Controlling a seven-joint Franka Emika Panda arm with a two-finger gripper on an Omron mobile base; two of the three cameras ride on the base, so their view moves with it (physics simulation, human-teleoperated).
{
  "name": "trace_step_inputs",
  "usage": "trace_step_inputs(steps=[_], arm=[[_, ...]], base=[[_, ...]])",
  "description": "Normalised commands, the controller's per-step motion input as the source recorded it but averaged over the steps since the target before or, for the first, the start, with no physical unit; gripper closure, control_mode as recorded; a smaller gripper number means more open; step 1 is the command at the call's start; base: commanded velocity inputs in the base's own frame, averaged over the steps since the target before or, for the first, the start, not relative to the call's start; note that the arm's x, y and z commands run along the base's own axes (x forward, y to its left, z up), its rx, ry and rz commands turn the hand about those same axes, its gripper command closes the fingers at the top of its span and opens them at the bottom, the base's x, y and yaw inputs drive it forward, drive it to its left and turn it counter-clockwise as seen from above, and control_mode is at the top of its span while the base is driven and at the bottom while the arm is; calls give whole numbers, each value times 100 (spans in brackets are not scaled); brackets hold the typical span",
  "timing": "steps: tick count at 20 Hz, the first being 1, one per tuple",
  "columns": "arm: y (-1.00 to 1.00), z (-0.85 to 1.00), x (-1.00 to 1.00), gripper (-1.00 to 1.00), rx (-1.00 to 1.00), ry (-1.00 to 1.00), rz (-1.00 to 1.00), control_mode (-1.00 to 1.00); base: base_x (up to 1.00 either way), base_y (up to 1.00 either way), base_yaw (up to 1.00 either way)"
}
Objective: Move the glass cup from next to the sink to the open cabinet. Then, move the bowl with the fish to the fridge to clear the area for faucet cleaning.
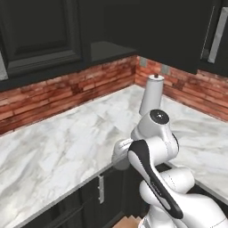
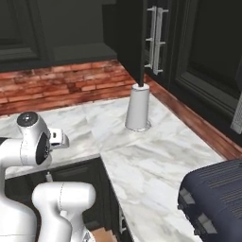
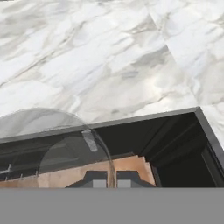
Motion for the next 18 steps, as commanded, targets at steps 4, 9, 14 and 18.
trace_step_inputs(steps=[4, 9, 14, 18], arm=[[0, 0, 0, 100, 0, 0, 0, 100], [0, 0, 0, 100, 0, 0, 0, 100], [0, 0, 0, 100, 0, 0, 0, 100], [0, 21, 23, 100, 0, 0, -5, -100]], base=[[97, 0, -26], [100, 0, -21], [100, 5, -19], [75, 5, -13]])
